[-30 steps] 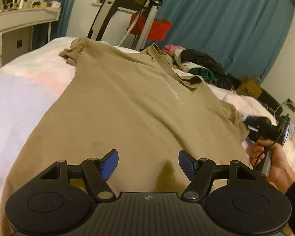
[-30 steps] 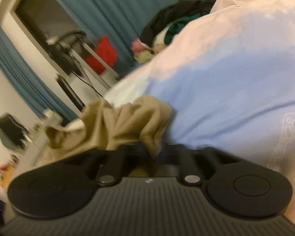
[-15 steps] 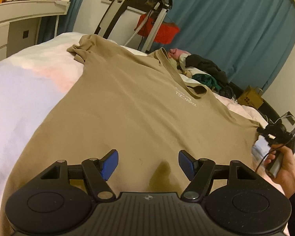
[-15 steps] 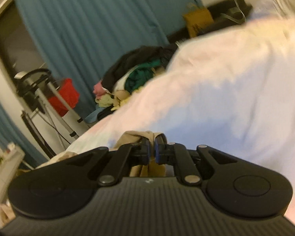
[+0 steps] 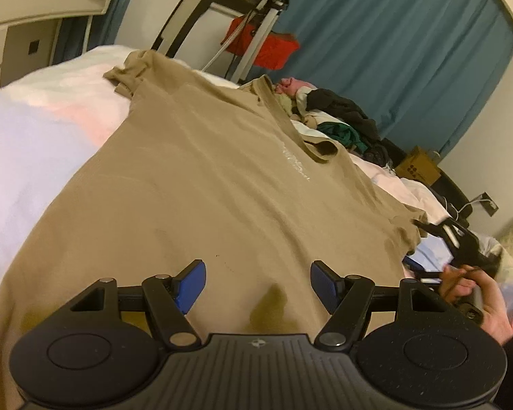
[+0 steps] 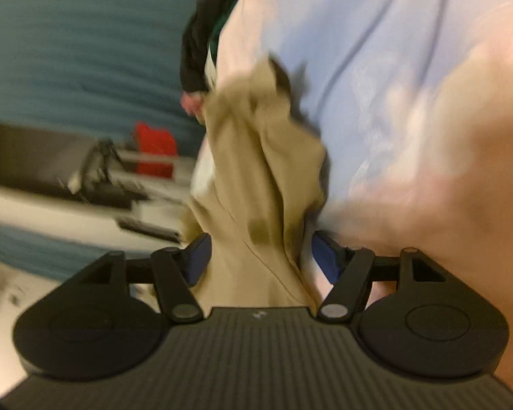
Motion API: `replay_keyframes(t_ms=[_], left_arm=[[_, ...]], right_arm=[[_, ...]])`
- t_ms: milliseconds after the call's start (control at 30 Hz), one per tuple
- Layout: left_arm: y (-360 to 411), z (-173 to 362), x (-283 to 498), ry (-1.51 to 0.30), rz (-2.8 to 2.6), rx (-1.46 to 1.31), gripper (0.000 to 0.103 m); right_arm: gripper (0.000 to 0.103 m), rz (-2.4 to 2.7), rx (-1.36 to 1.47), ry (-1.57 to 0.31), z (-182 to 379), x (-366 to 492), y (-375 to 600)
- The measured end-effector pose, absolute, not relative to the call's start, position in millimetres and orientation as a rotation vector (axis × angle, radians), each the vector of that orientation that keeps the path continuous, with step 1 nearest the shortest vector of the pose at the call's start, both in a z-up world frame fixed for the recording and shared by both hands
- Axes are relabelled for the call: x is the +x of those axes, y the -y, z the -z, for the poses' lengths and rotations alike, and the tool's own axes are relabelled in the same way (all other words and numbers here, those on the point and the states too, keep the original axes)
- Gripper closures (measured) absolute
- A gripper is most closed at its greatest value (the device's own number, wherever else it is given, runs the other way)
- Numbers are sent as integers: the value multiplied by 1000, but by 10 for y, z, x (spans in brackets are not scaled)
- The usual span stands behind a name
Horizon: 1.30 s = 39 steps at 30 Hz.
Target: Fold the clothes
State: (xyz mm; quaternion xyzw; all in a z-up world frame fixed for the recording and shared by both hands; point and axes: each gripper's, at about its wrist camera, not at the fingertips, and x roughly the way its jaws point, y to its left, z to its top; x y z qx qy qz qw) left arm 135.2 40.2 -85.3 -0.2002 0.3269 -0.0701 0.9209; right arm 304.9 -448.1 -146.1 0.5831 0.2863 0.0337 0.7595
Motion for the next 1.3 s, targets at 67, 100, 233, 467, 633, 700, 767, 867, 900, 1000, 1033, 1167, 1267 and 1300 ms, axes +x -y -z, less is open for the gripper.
replay_keyframes(t_ms=[67,100,233,467,633,700,767,867,900,1000,1033,1167,1267,1300], left_arm=[[-393,872,1369,-680,149,-414,33],[-391,886,1377,-685,154,-419,33],[-392,955,1438,-692,154,-399,33],[-413,1041,1561,-715,136,-397,33],[-398,1027,1656,-722,151,-397,33],[-421,974,1699,-726,134,-374,33],[-457,903,1716,-714,120,-347,33],[-543,783,1673,-677,92,-260,31],[-565,750,1654,-671,83,-227,29],[-656,670,1592,-653,60,-171,29],[-697,654,1576,-651,56,-173,28],[-923,616,1558,-649,31,-220,28],[-1084,634,1568,-646,-10,-228,28],[-1116,659,1573,-654,-18,-232,28]], right_arm=[[28,-82,1210,-620,1458,3191,4376],[28,-83,1184,-601,1451,3251,4331],[27,-52,1187,-406,1493,3376,4261],[56,99,1018,-296,1416,3721,4230],[93,148,899,-362,1260,3786,4353],[93,178,814,-356,1130,3682,4364],[93,204,698,-337,894,3676,4276],[93,239,504,-312,473,3666,3989],[93,249,447,-299,336,3651,3852],[93,254,301,-270,19,3654,3287],[93,250,253,-270,-55,3665,3075],[93,165,92,-319,7,3831,2130],[93,97,-15,-402,283,4061,1479],[93,80,-46,-427,366,4123,1288]])
